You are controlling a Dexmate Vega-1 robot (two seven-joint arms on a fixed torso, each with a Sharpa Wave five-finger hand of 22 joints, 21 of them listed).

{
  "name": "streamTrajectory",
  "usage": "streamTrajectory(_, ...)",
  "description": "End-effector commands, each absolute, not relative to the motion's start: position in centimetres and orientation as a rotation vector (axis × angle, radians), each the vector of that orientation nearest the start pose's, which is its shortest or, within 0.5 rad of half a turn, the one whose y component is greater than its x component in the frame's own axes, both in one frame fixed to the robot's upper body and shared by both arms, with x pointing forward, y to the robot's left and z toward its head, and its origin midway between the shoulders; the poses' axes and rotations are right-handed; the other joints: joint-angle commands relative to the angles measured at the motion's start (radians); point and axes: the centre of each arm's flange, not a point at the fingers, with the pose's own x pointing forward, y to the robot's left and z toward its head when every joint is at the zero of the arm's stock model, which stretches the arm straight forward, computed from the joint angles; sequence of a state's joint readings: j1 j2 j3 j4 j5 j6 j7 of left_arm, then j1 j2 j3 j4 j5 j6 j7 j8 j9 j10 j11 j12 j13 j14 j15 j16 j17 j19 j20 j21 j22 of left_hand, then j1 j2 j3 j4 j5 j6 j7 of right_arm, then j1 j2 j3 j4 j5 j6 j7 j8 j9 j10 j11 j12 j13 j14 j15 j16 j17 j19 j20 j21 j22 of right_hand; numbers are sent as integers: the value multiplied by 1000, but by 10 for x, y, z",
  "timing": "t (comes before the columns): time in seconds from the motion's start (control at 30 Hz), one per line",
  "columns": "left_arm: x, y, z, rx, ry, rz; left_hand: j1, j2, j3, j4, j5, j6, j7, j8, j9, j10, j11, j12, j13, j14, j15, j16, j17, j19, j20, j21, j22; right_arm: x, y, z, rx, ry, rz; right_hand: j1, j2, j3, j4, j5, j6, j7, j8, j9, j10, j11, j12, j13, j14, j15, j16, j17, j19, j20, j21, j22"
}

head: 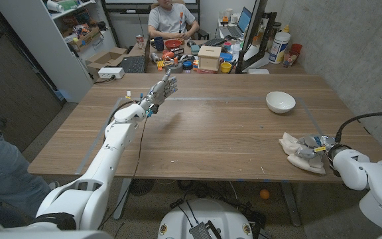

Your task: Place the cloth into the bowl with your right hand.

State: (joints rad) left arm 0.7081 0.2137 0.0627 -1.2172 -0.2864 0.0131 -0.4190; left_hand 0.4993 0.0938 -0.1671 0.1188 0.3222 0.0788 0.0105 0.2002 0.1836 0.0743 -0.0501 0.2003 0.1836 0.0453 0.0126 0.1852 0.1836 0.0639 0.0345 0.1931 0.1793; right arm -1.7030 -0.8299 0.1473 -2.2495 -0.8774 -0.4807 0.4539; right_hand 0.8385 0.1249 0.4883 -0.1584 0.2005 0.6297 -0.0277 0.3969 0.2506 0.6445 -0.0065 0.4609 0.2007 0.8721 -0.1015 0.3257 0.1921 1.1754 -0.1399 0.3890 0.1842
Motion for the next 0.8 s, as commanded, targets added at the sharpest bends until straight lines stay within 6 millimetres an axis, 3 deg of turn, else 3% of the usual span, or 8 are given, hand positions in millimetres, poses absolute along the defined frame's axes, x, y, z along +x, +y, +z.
streamTrajectory(0.03,683,252,22,33,-496,-415,0,14,-9,2,3,10,3,8,6,-1,-4,1,6,2,6,6,5,1,5,7,2,449,-367,-83,-1564,-91,-111,57,25,51,-6,19,98,-1,21,-5,115,-20,15,-10,111,-57,5,-5,36,-43,19,6)
streamTrajectory(0.23,683,252,23,32,-497,-417,0,15,-10,2,3,11,3,8,6,1,2,2,6,3,6,6,5,1,7,7,2,446,-362,-71,-1569,-126,-131,101,21,85,-13,19,187,-8,34,-11,224,-28,20,-16,190,-81,-3,-8,51,-67,32,9)
streamTrajectory(0.43,683,252,23,29,-502,-418,0,16,-11,2,3,13,3,8,6,-1,0,1,6,3,5,6,5,1,7,8,2,443,-358,-58,-1575,-153,-164,116,23,92,-9,14,216,-16,36,-13,251,-36,15,-17,229,-105,0,-3,51,-73,36,11)
streamTrajectory(0.8,681,257,25,27,-513,-411,1,17,-12,2,3,15,5,8,6,0,1,1,6,2,6,6,5,0,6,8,2,437,-352,-31,-1600,-200,-197,132,26,94,-8,8,239,-20,41,-6,277,-40,9,-16,255,-119,1,4,52,-75,43,15)
